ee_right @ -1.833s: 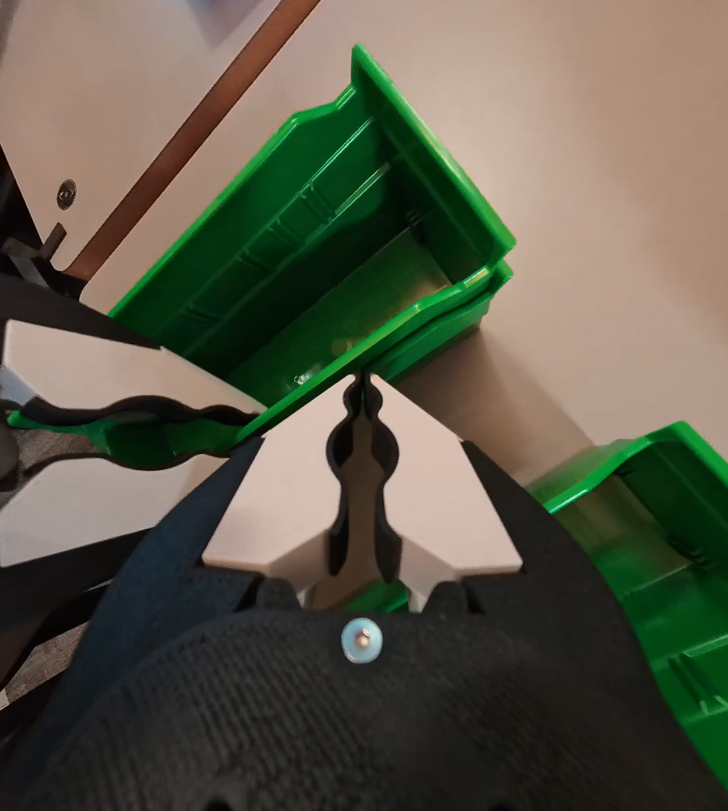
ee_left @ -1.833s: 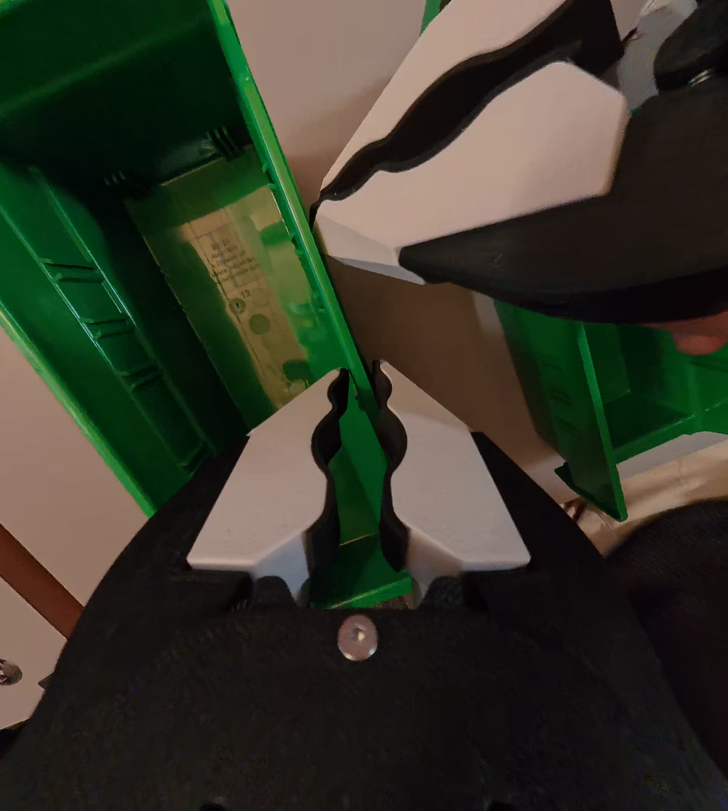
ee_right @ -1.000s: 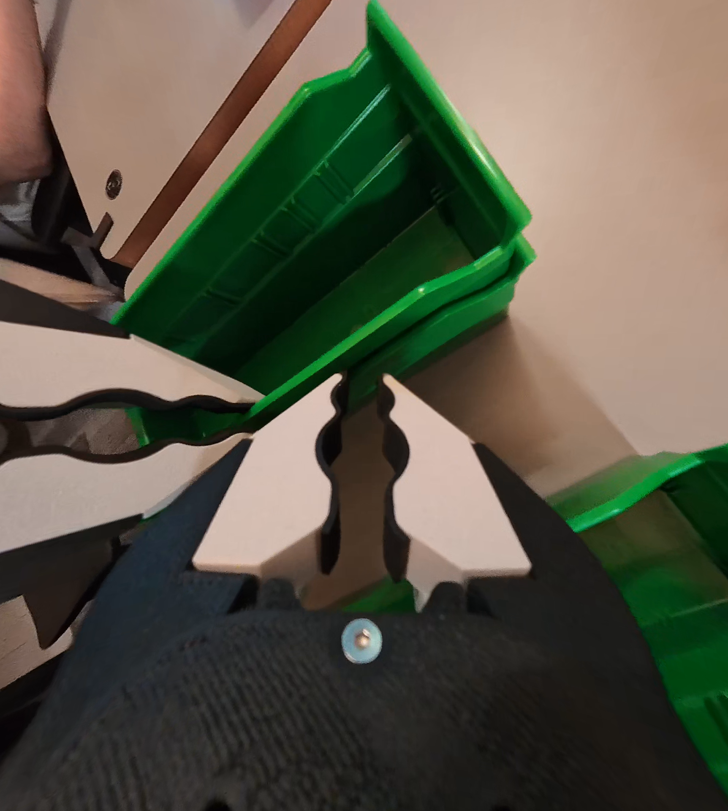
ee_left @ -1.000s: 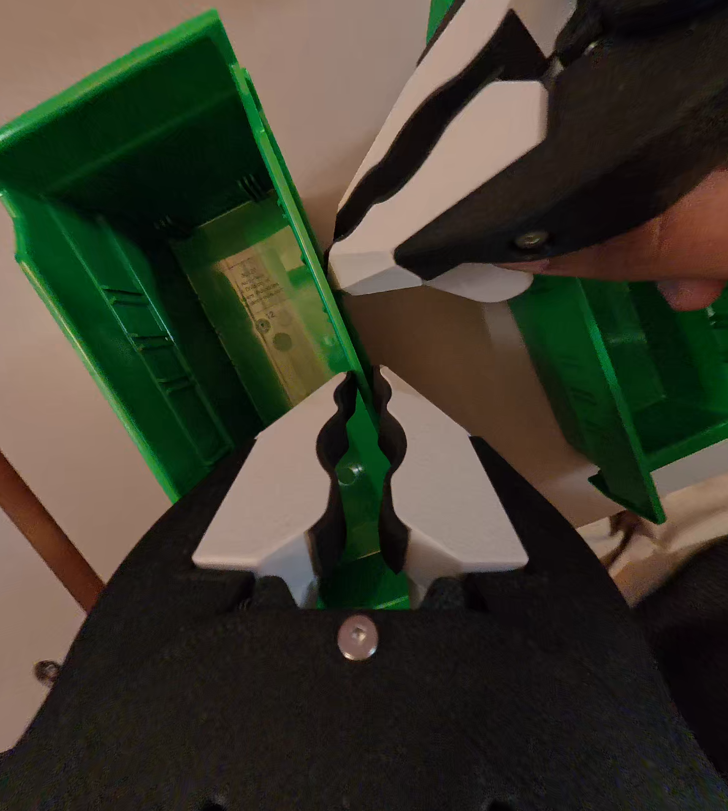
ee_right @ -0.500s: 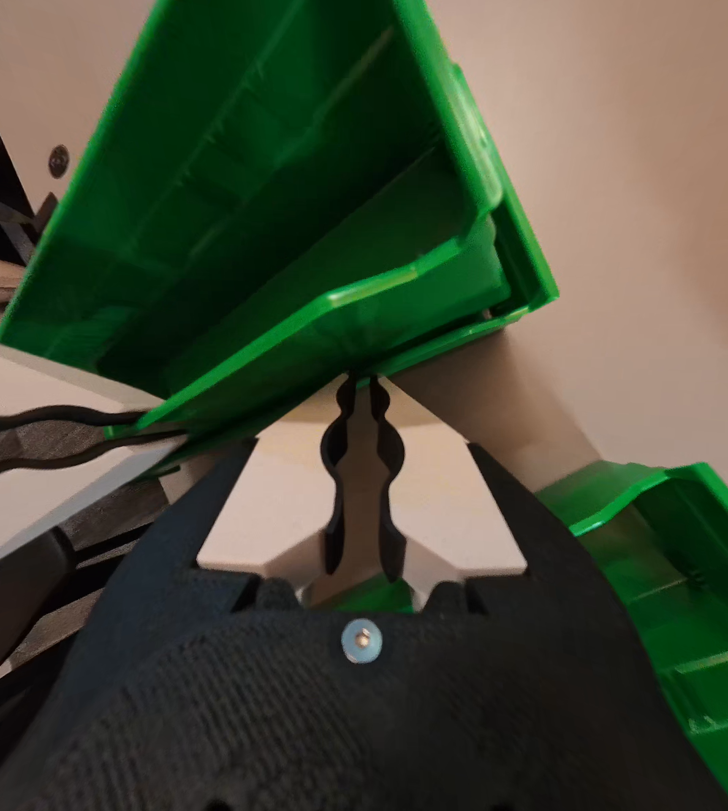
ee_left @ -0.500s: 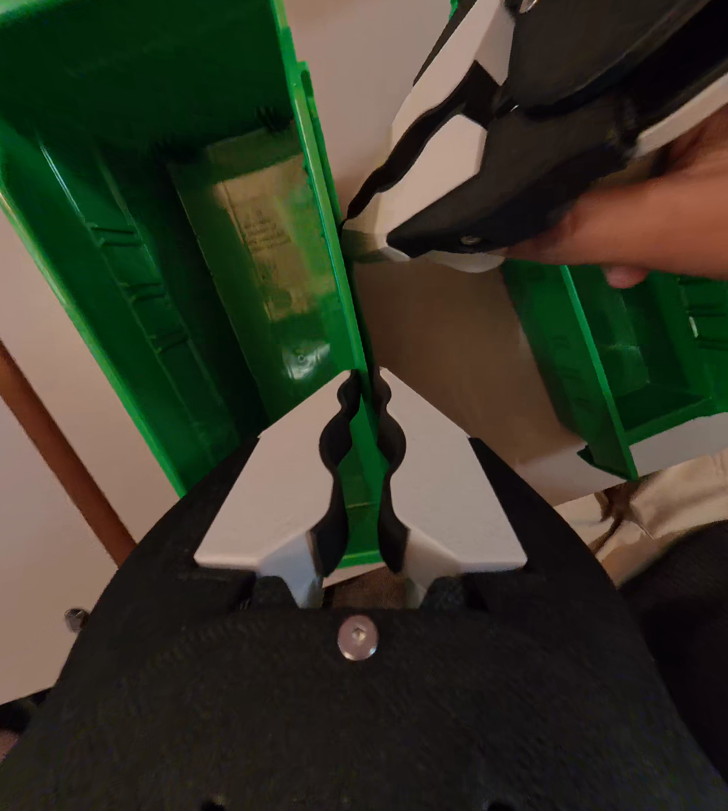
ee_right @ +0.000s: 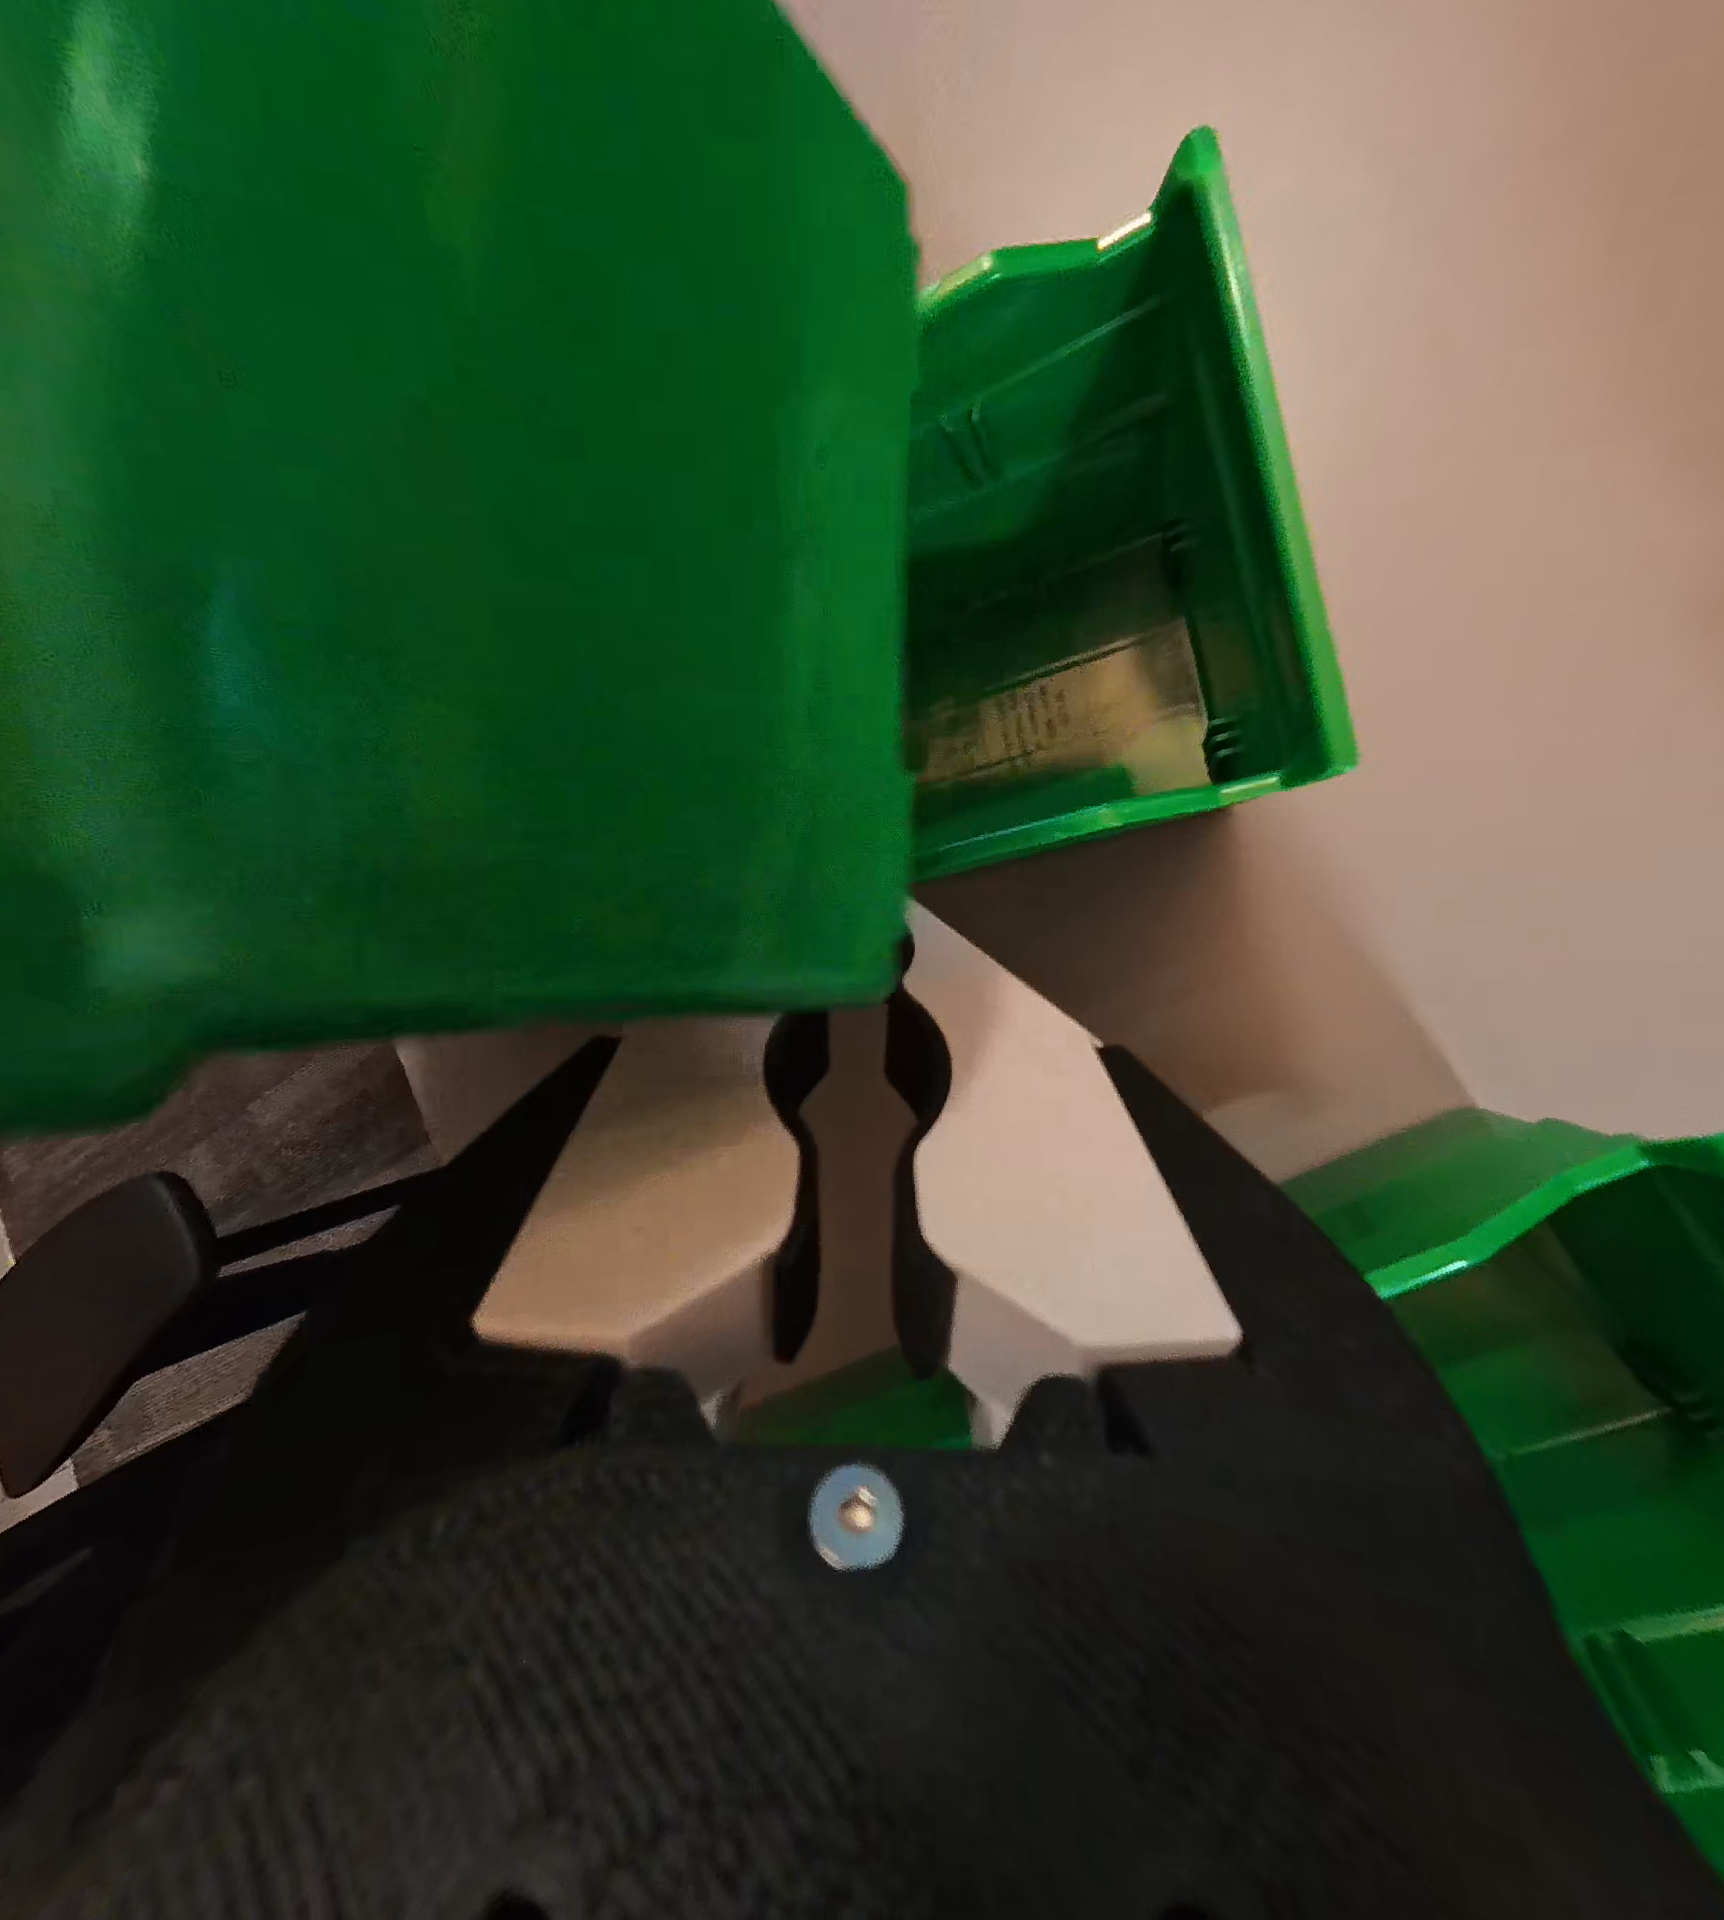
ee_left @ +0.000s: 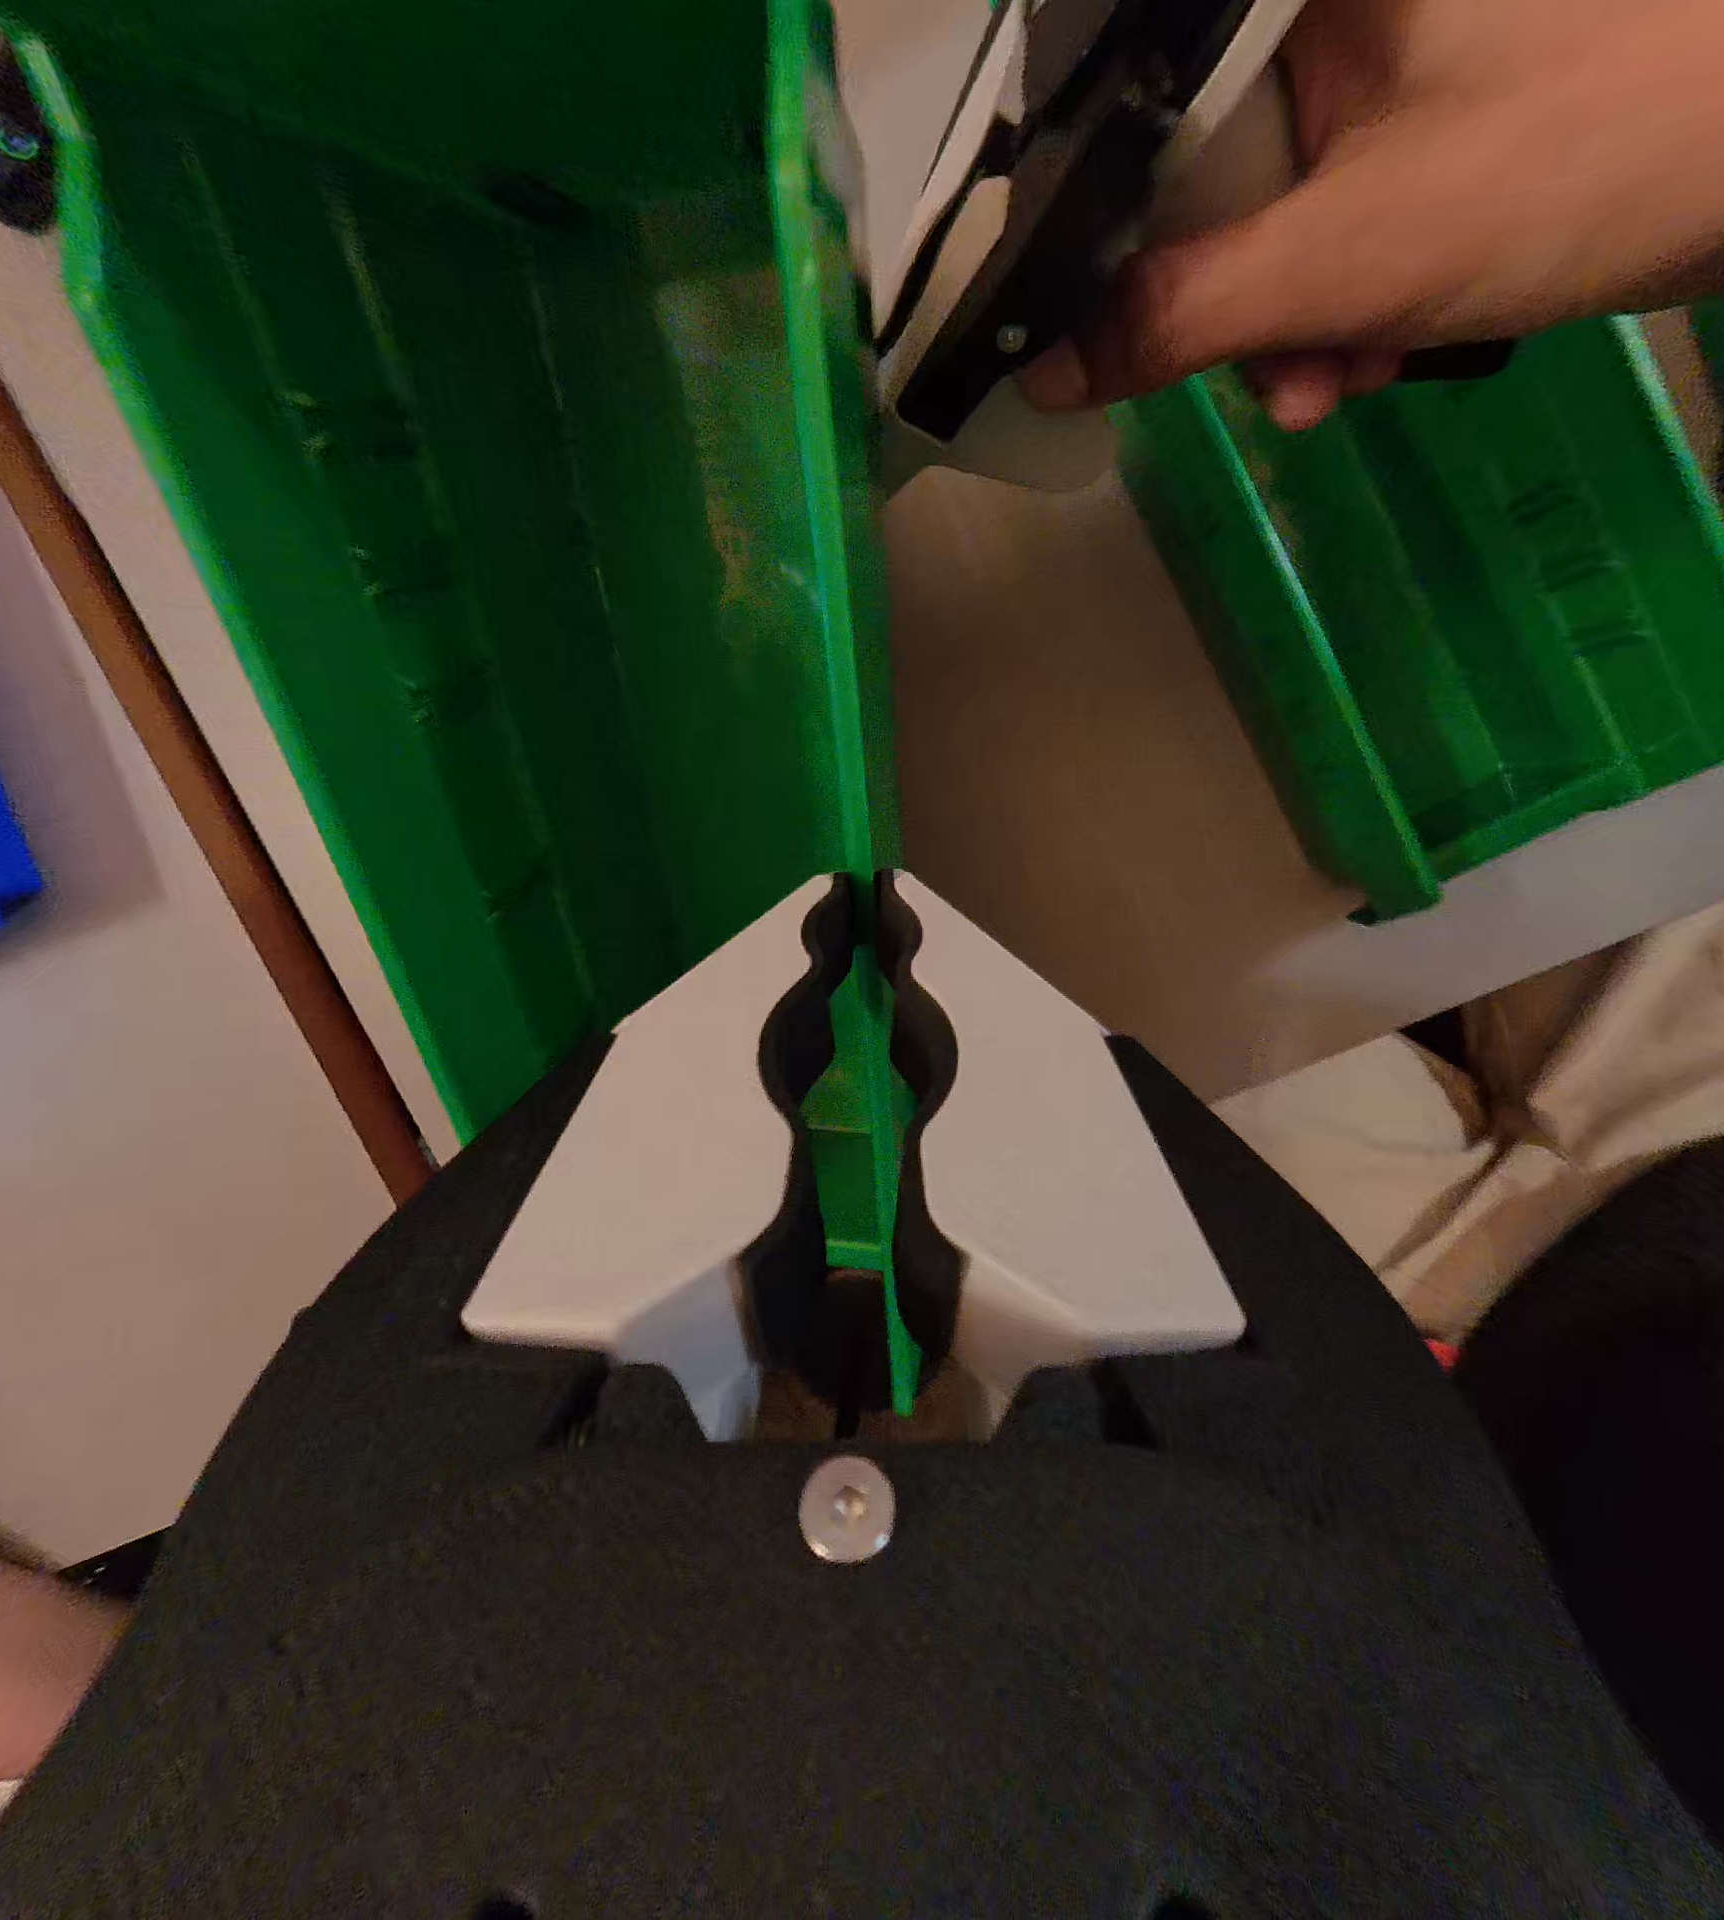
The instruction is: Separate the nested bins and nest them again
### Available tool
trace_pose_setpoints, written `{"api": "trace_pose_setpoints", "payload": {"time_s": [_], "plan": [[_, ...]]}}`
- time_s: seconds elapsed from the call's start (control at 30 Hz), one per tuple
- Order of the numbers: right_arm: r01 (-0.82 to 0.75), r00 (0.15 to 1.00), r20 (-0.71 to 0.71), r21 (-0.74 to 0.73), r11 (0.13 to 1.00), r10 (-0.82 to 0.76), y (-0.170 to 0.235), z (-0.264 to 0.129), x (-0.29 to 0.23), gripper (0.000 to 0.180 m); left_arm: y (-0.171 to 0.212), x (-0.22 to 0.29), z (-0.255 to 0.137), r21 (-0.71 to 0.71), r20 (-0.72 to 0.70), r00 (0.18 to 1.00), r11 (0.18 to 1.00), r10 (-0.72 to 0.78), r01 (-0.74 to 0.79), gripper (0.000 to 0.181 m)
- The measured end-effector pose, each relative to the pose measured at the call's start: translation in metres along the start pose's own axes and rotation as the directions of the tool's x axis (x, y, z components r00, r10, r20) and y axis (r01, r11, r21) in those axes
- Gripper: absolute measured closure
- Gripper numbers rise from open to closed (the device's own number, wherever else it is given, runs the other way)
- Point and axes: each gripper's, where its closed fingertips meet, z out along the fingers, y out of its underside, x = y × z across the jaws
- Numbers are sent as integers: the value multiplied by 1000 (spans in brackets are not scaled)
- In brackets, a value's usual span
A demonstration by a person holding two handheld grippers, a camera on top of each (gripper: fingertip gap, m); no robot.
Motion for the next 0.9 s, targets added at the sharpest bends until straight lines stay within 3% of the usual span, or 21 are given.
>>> {"api": "trace_pose_setpoints", "payload": {"time_s": [0.07,0.2,0.3,0.43,0.57,0.7,0.9], "plan": [[-4,1000,-14,-13,1000,4,2,0,2,179,0,2,-12,13,-18,1000,1000,-8,8,178],[-13,999,39,27,1000,12,-3,-14,-8,161,-8,1,-37,81,4,1000,997,7,-7,178],[-15,997,81,119,993,6,-14,-54,-18,152,-19,6,-58,138,7,1000,990,22,-23,178],[98,995,-14,251,963,-97,4,-136,-19,142,-41,32,-88,204,-23,997,977,69,-63,178],[160,986,-115,447,880,-121,72,-230,-20,141,-70,94,-114,264,-117,978,955,171,-136,178],[136,972,-235,601,788,11,170,-310,4,141,-108,182,-126,297,-228,924,925,308,-235,178],[115,880,-412,666,737,235,321,-371,42,141,-166,335,-110,248,-366,802,880,471,-404,178]]}}
